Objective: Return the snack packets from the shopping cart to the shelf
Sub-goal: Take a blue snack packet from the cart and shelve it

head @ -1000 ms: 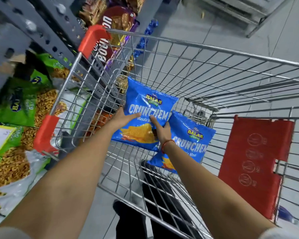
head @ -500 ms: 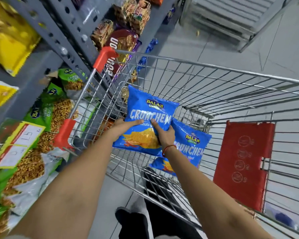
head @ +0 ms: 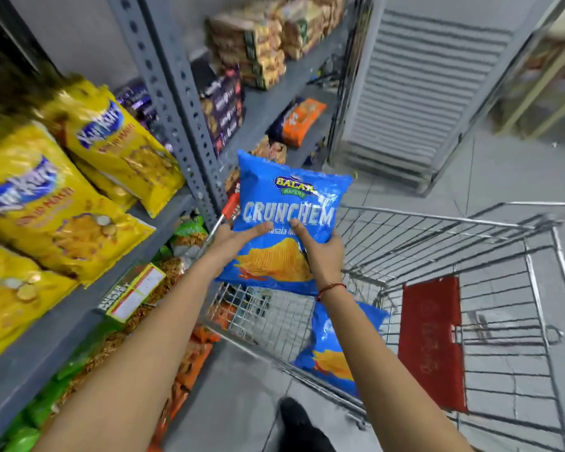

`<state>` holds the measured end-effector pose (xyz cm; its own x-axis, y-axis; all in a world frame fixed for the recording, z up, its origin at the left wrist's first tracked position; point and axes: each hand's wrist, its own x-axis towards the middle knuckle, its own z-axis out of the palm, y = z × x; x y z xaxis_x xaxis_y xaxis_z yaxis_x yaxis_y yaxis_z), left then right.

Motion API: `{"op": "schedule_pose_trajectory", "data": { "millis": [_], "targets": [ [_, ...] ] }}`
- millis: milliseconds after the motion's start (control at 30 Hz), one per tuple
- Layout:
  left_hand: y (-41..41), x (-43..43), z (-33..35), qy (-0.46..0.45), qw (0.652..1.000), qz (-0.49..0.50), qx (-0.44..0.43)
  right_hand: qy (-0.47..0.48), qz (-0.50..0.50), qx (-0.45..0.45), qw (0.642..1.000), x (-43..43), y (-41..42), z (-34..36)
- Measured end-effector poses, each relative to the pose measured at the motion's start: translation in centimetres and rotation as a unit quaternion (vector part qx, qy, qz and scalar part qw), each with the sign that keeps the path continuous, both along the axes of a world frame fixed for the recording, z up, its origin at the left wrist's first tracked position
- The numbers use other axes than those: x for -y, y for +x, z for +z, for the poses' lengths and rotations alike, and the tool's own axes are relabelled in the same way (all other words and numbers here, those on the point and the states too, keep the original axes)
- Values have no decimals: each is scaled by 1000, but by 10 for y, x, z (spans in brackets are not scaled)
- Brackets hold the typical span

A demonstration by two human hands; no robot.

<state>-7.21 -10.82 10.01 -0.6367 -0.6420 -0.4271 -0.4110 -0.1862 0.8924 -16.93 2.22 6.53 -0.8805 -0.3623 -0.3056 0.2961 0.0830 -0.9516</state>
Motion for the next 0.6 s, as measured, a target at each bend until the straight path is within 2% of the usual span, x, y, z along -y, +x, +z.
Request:
{"op": "schedule_pose_trajectory", "data": {
  "millis": [100, 233, 433, 600],
  "targets": [
    [10, -4, 54, -33, 998, 9, -43, -37, 13, -57, 998, 6, 3, 48],
    [32, -6, 138, -130, 983, 36, -128, -100, 27, -134, 986, 19, 16, 132],
    [84, 2, 249, -241, 941, 94, -217, -197, 55, -224, 953, 36, 53, 253],
    [138, 4, 321, -316, 893, 159, -278, -308, 120, -263, 907, 62, 93, 329]
  ]
}}
